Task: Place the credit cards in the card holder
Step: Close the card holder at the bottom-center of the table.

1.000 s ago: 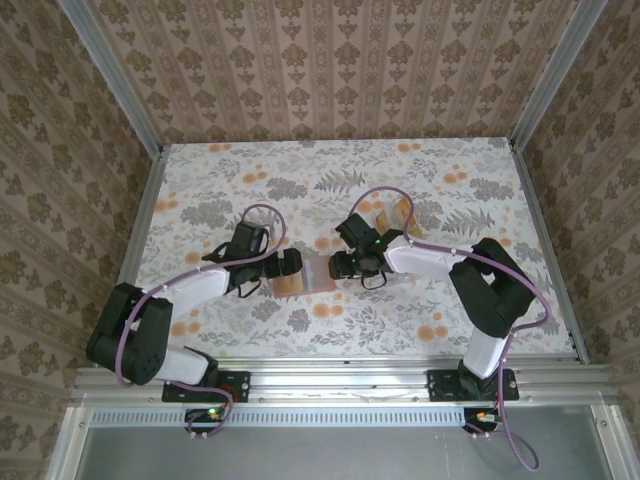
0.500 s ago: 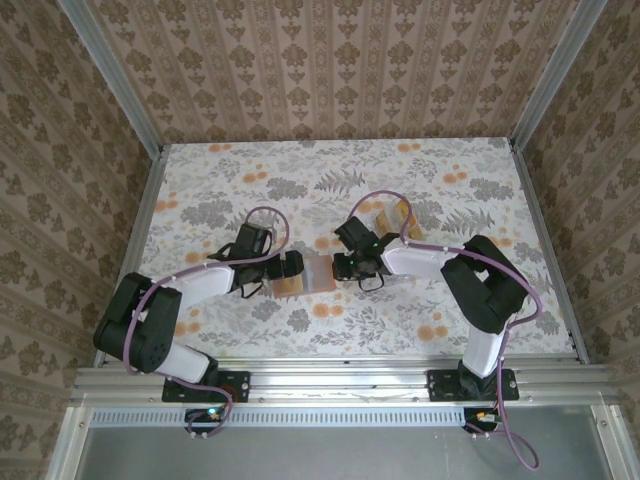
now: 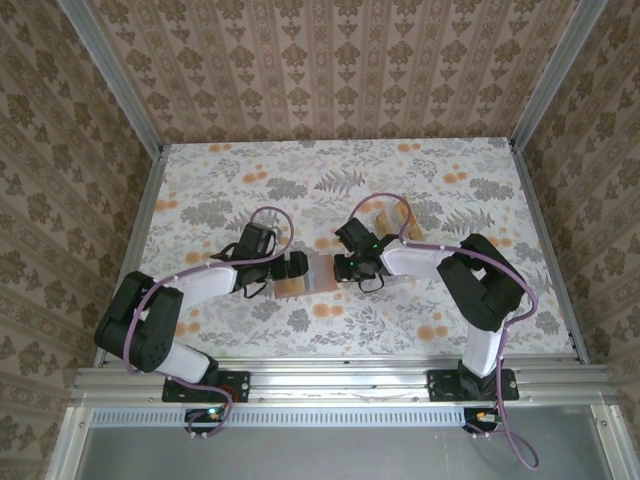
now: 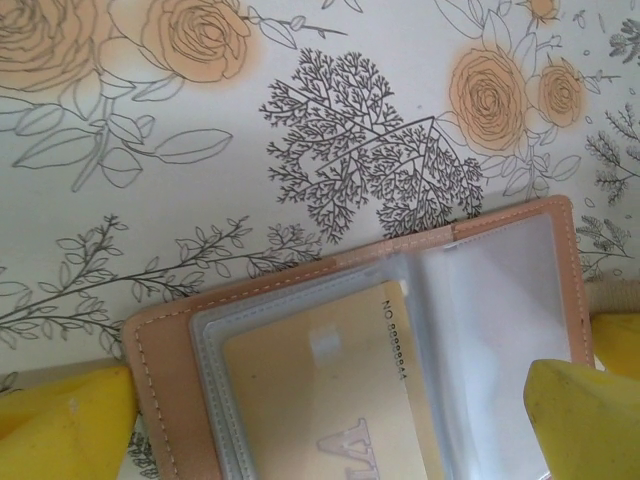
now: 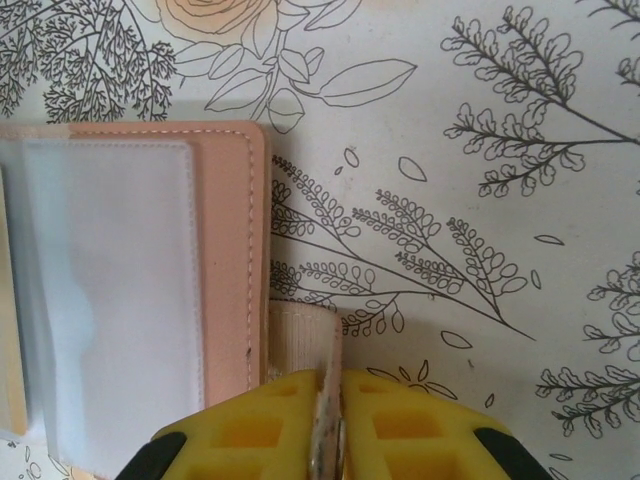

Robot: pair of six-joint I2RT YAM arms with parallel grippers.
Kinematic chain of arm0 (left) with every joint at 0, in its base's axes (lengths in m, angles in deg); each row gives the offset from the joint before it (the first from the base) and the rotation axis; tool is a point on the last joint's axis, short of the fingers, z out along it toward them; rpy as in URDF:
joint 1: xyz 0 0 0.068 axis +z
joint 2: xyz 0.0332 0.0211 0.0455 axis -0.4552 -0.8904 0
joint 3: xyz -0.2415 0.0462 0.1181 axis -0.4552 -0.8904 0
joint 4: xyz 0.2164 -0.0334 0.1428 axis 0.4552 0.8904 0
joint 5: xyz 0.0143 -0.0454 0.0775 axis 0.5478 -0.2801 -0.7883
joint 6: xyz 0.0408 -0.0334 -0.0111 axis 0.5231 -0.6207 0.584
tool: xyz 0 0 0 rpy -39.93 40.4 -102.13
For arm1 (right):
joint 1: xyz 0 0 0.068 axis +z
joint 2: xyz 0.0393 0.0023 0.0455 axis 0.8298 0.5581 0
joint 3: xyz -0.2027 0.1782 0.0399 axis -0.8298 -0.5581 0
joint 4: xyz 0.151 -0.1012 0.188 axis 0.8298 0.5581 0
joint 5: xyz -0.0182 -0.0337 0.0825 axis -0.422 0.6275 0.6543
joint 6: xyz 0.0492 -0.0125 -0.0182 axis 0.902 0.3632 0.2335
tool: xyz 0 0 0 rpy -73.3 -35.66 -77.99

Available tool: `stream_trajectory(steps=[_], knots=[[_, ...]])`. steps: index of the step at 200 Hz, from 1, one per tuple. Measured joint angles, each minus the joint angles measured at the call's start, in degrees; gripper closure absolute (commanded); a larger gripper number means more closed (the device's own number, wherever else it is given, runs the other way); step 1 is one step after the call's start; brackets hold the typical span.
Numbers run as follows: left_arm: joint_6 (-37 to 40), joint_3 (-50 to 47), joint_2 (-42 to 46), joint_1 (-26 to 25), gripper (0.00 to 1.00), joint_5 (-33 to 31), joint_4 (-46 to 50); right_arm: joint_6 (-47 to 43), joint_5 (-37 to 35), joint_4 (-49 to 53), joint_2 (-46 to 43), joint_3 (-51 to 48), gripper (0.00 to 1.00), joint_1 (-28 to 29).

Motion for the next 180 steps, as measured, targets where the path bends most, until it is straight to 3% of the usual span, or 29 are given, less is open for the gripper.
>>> stream_trajectory(steps=[104, 180], knots=[[-3.0, -0.3, 7.3, -0.3, 0.0, 1.2, -3.6, 1.0, 0.5, -0.5, 0.1, -0.2, 0.89, -0.2], [-7.8, -0.4, 2.5, -7.6, 0.0, 1.4, -11.4, 1.2, 0.6, -0.8, 0.2, -0.2, 0.9, -0.2]])
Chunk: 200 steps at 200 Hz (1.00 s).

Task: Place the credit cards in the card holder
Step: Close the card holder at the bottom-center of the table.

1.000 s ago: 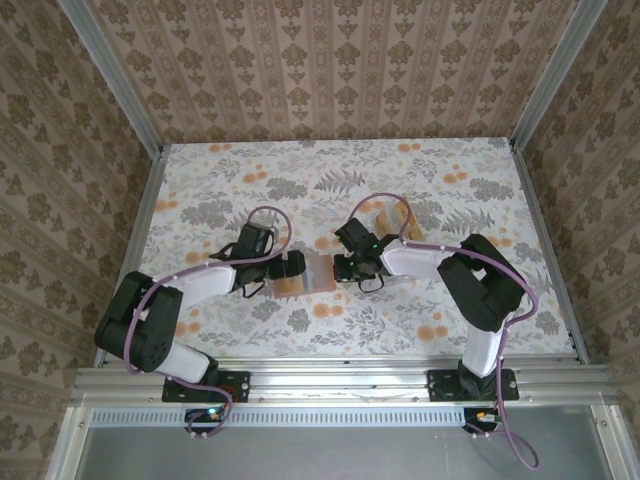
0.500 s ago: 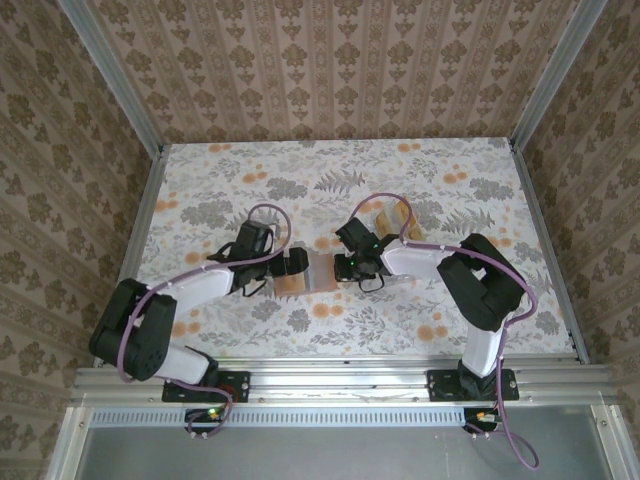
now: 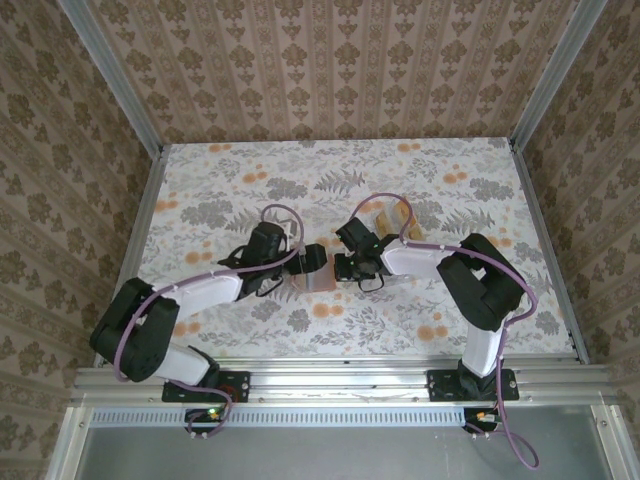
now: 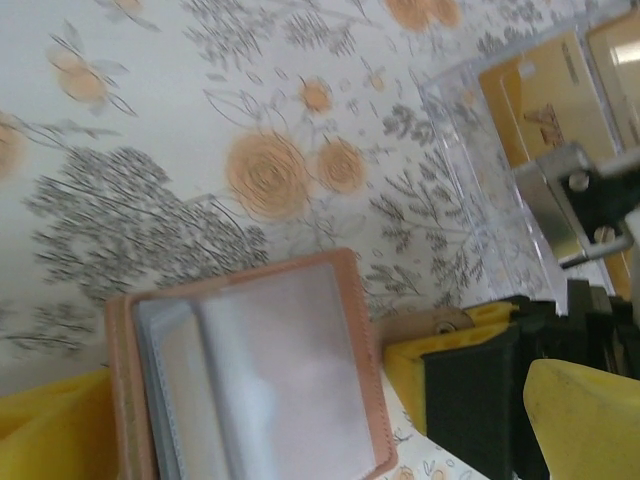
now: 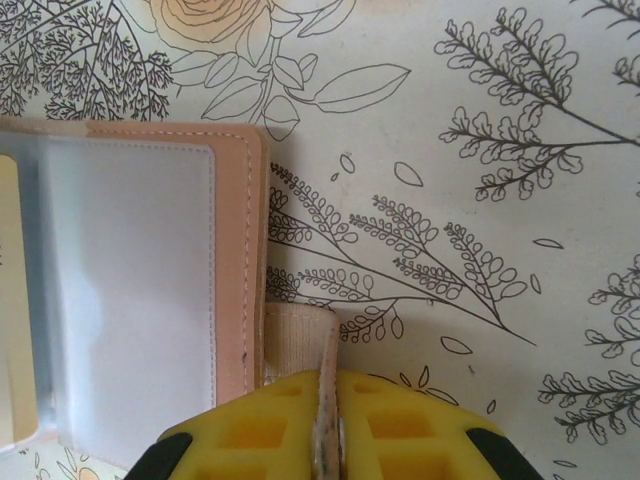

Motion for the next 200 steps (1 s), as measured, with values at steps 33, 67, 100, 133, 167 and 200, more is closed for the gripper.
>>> stream_trajectory(steps=[33, 67, 100, 133, 167, 200], knots=[[-1.0, 0.2, -0.1, -2.1, 0.0, -0.6, -0.9, 0.0, 0.2, 0.0, 0.1, 0.1, 0.87, 0.0], [-2.6, 0.2, -0.3, -3.0, 0.0, -1.3, -3.3, 0.1, 1.0, 0.0, 0.1, 0.3, 0.76, -0.2], [-3.2, 0.2, -0.4, -3.2, 0.0, -2.0, -4.1, 0.4, 3.4, -0.3, 0.1, 0.4, 0.65, -1.2], [-3.5, 0.2, -0.4, -3.5, 0.0, -1.9, -5.5, 0.0, 3.8, 0.4, -1.2, 0.4, 0.57, -2.9], [-4.1, 0.3, -0.4, -4.3, 0.0, -1.9, -6.4, 0.0, 3.5, 1.5, -4.3, 0.4, 0.52, -5.2], [-4.7, 0.3, -0.4, -5.0, 0.0, -1.9, -7.0, 0.0, 2.7, 2.4, -7.0, 0.4, 0.5, -7.1]])
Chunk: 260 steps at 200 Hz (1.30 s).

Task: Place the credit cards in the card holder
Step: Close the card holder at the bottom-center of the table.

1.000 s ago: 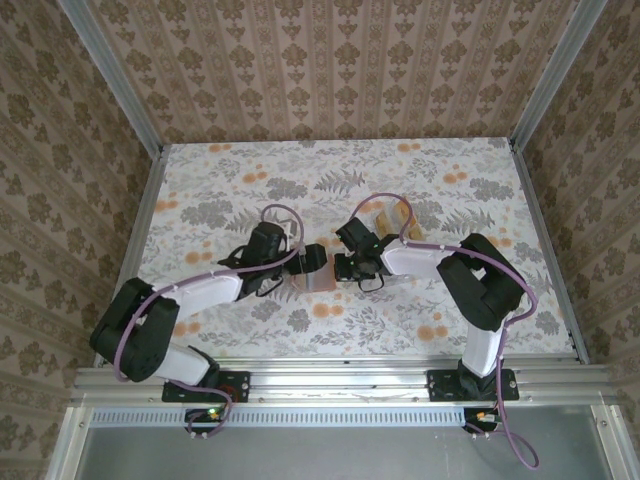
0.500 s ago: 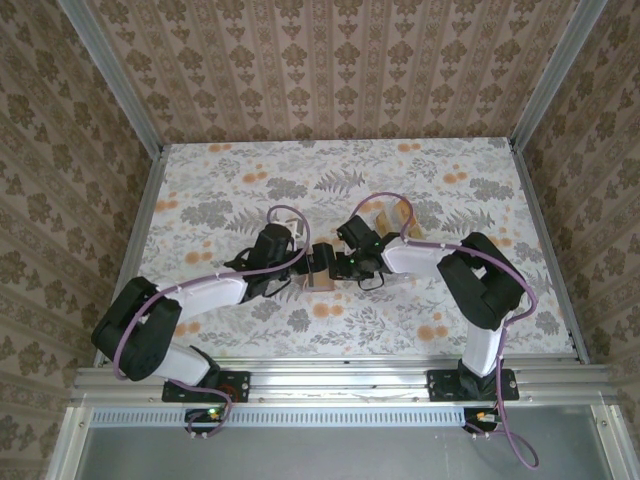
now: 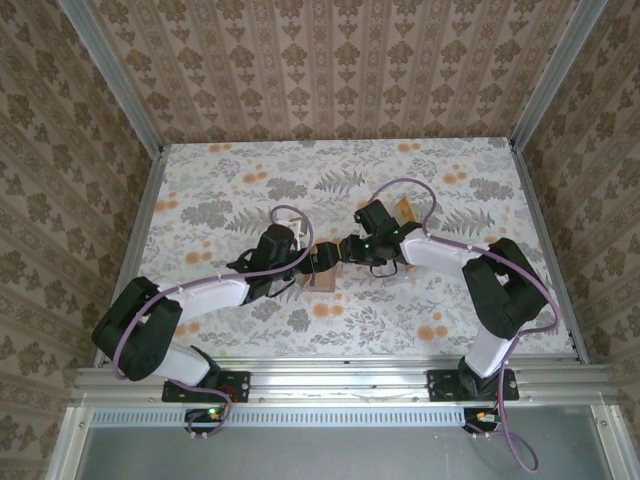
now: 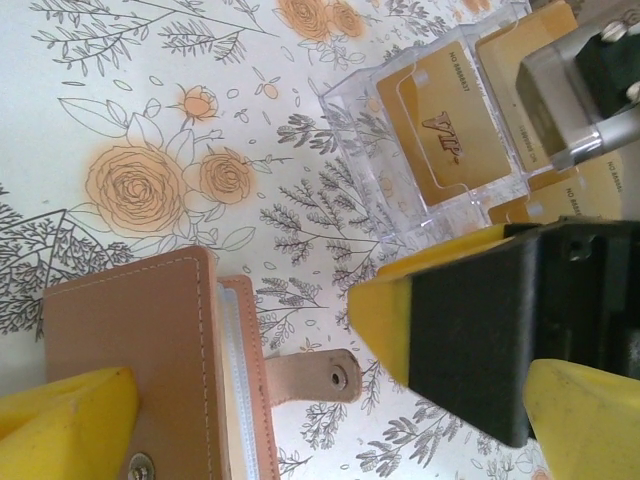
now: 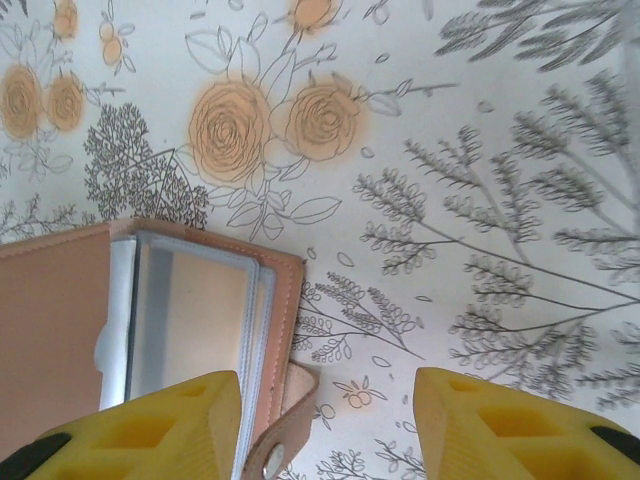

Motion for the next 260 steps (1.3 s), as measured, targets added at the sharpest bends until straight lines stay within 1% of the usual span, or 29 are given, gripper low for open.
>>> stream_trajectory(steps=[57, 108, 171, 227, 260], knots=[[-0.7, 0.0, -0.7, -2.7, 0.0, -0.7, -2.0, 0.5, -1.4, 3.3, -5.0, 2.0, 0.5, -3.6], [-1.5, 0.0, -4.9, -5.3, 0.0, -2.0, -4.2, 0.6, -1.9, 4.3, -8.4, 3.3, 0.51, -5.5], [-1.5, -0.4, -6.9, -5.9, 0.0, -3.5, -6.2, 0.7, -1.9, 5.0, -8.9, 2.3, 0.52, -5.7], [-1.2, -1.1, -7.9, -7.2, 0.0, -6.4, -6.8, 0.6, -1.9, 5.1, -8.9, 1.8, 0.52, -6.0], [-0.4, -1.1, -8.0, -7.3, 0.0, -6.7, -6.7, 0.6, -1.9, 5.1, -8.9, 1.8, 0.52, -6.2]])
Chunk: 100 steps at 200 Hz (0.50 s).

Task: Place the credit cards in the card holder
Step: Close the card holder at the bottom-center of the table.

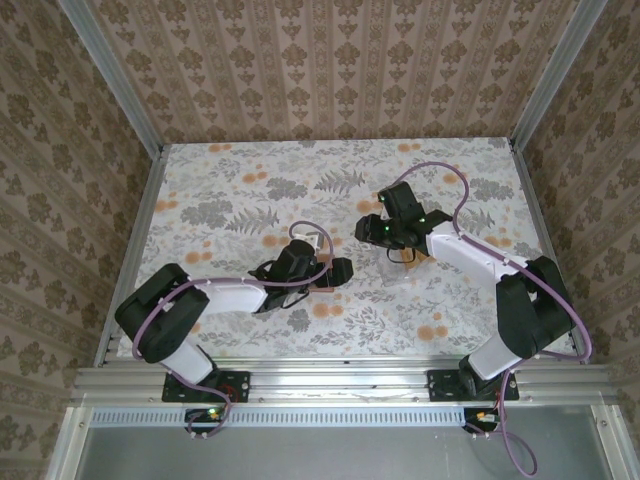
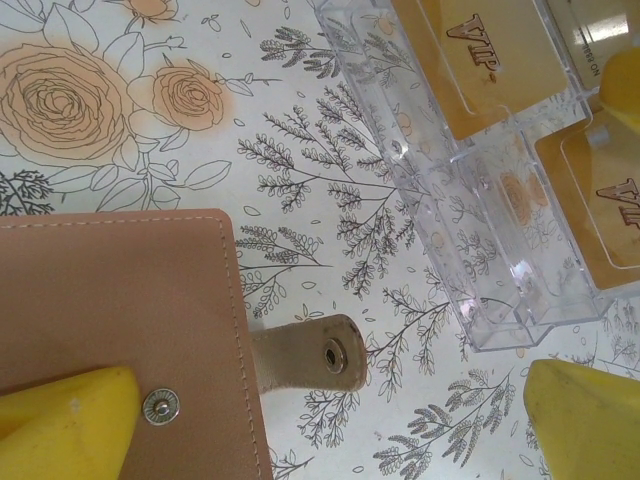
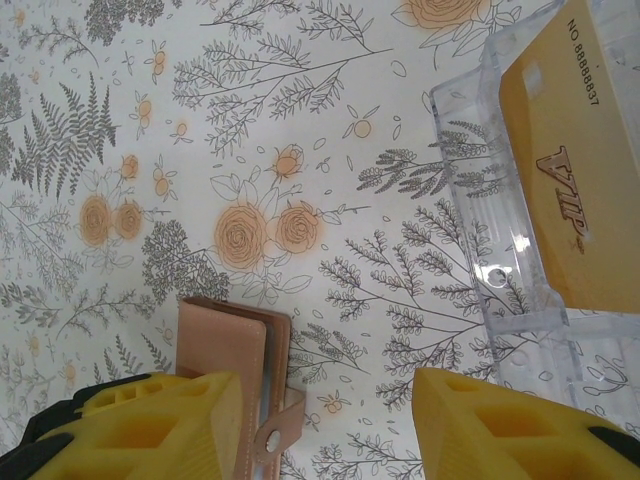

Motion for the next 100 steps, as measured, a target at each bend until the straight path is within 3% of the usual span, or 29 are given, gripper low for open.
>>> stream_trajectory(steps=[43, 100], knots=[[2.1, 0.4, 2.4, 0.0, 0.0, -0.7, 3.5, 0.0, 0.6, 0.0, -1.4, -0.6, 0.55, -0.2], [3.5, 0.2, 7.7, 0.0, 0.0, -0.8, 6.0, 1.6, 5.4, -0.9, -1.3, -1.0, 0.72, -0.2]])
